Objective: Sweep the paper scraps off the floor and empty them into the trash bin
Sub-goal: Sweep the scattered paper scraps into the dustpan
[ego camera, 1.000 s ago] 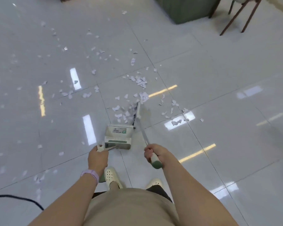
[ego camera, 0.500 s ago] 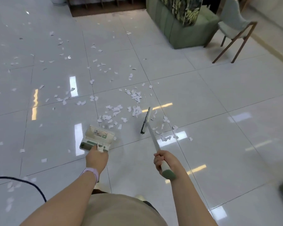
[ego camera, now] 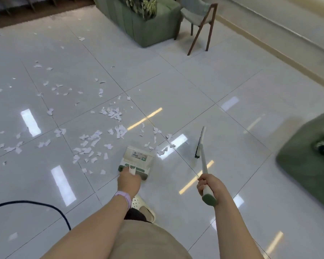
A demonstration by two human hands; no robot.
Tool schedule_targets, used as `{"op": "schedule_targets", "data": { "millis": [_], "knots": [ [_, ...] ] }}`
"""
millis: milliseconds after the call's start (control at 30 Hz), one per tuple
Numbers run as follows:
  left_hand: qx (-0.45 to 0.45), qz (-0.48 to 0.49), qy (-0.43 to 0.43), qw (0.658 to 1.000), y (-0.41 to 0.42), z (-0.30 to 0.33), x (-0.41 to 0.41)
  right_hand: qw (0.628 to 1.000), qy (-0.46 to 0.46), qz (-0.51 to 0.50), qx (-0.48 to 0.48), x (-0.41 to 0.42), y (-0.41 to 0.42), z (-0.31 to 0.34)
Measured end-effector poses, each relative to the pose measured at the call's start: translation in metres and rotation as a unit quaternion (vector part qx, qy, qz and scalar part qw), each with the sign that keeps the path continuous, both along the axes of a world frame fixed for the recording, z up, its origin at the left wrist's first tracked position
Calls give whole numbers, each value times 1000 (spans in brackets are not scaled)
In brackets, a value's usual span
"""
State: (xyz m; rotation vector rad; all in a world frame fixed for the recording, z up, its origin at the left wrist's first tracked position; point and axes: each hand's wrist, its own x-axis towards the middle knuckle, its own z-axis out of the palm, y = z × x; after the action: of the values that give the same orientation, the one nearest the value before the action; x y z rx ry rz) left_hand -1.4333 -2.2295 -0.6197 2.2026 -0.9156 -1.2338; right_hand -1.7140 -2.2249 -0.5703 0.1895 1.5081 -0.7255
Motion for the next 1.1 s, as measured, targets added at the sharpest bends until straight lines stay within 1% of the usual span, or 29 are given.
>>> {"op": "schedule_targets", "data": {
  "millis": [133, 200, 333, 433, 533, 667, 767, 900, 967, 1100],
  "knots": [
    [26, -36, -5, 999, -35, -11, -10, 993, 106, 33, 27, -8, -9, -2],
    [46, -46, -5, 998, -56, -13, -8, 989, 133, 46, 45, -8, -17, -1],
    [76, -41, -8, 996, -88, -22, 7, 987, 145, 28, 65, -15, -51, -2],
    [74, -47, -8, 996, -105, -22, 21, 988, 136, 14, 72, -18, -78, -9],
    [76, -51, -9, 996, -114, -16, 34, 985, 132, 62, 90, -6, -98, -19],
    [75, -72, -21, 994, -113, -12, 47, 979, 75, 150, 115, 20, -124, -30],
    [67, -60, -22, 996, -110, -6, 51, 959, 17, 253, 130, 49, -146, -39],
    [93, 14, -42, 995, -106, -7, 58, 927, -43, 345, 138, 91, -186, -50],
    [96, 57, -49, 993, -106, -5, 55, 912, -68, 384, 123, 101, -220, -55],
    [99, 140, -68, 983, -116, 6, 30, 909, -159, 374, 93, 103, -305, -55]
  ]
}}
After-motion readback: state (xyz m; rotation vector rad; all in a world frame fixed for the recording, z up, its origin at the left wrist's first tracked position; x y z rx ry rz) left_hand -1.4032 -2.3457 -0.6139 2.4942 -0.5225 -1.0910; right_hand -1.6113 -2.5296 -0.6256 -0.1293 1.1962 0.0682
